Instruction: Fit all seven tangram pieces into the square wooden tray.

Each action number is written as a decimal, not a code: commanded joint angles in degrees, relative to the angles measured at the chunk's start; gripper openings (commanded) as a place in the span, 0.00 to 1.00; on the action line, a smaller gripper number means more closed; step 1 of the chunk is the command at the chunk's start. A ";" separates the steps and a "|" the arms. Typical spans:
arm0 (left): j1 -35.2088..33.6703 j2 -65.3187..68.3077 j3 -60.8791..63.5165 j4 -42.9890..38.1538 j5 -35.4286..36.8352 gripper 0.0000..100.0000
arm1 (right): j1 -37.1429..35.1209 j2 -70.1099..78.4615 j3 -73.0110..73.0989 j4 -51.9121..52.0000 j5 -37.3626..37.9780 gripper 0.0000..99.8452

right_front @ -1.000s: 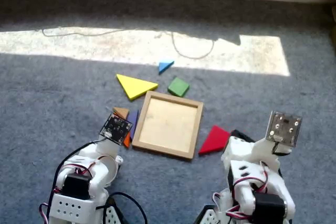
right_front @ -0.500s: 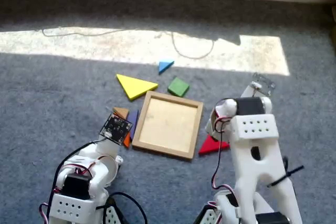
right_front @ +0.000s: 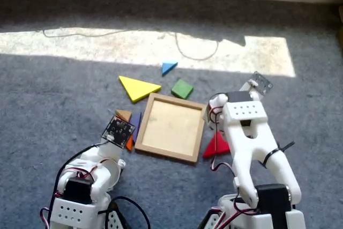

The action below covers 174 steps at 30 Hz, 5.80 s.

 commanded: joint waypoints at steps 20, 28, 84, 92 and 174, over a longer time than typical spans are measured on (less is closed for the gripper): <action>0.75 -2.86 1.19 0.35 -0.53 0.01 | -0.48 0.75 6.46 -13.85 -8.97 0.43; 0.75 -2.86 1.19 0.35 -0.53 0.01 | 0.13 1.19 6.46 -13.93 -9.14 0.43; 0.75 -2.86 1.19 0.35 -0.53 0.01 | 6.02 5.41 4.26 -15.52 22.07 0.20; 0.75 -2.86 1.19 0.35 -0.53 0.01 | 4.18 3.56 1.54 -8.84 34.73 0.20; 0.75 -2.86 1.19 0.35 -0.53 0.01 | 4.26 5.32 3.03 -18.42 2.20 0.23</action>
